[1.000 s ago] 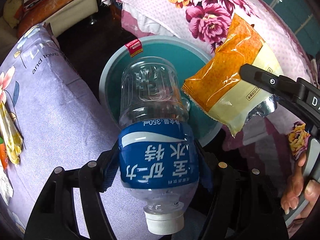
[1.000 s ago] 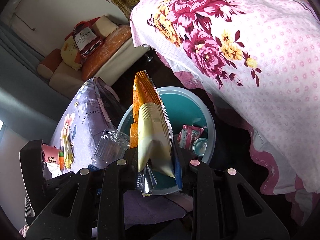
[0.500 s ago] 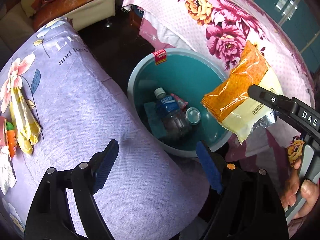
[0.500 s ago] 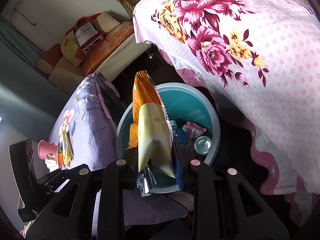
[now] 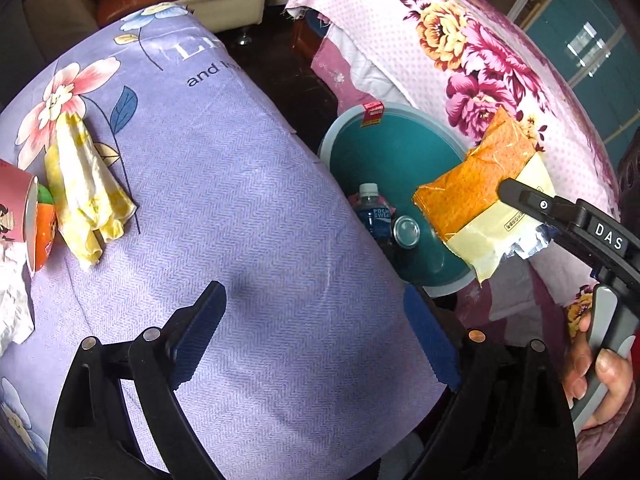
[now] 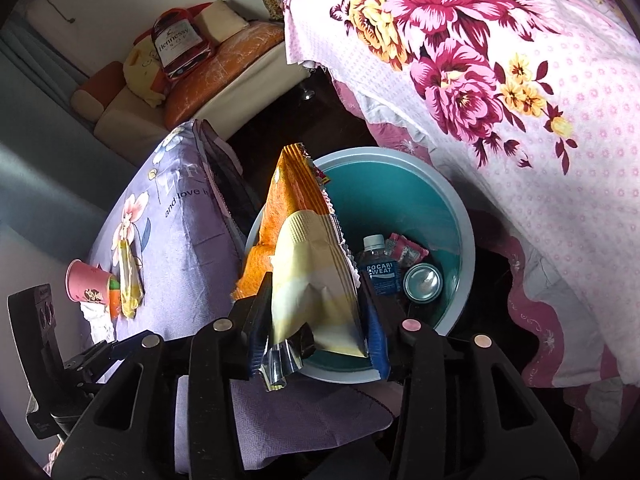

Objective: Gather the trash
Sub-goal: 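Open the right tool to drop the snack bag into the bin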

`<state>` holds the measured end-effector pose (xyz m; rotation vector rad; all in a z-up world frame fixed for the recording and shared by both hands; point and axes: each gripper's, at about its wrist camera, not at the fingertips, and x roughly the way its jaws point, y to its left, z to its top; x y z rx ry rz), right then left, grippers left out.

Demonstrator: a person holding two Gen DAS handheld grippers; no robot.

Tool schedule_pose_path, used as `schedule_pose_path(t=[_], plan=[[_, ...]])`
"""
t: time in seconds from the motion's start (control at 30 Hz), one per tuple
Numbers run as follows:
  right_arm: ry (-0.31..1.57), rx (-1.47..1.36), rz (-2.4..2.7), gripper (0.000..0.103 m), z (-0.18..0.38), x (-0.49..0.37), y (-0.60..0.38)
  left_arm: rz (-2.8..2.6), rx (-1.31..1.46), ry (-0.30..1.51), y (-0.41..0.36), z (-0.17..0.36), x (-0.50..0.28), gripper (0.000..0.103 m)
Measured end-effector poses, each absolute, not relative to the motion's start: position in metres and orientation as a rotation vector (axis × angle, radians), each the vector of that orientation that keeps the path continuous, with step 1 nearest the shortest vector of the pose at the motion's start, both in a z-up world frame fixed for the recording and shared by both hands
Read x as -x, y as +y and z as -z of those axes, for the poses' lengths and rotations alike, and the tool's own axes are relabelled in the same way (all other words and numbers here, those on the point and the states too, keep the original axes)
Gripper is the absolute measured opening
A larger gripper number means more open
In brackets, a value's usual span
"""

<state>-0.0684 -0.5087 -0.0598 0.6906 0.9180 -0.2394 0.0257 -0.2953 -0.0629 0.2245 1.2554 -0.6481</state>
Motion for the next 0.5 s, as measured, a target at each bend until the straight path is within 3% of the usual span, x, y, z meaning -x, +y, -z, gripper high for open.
schedule_pose_path(t=[0.07,0.17,0.5], plan=[[0.928,-0.694,0.24,0.063,0.06,0.065,-0.504,0.645,-0.21,1.267,-0.287,0.065,-0.028,0.091],[0.948,-0.694,0.239,0.069,0.06,0.058,-0.497,0.639,-0.188,1.273,-0.275,0.065,-0.031,0.091],[0.97,-0.654,0.228,0.071,0.047,0.04,-0.466,0.587,-0.105,1.27,-0.224,0.062,-0.043,0.091]])
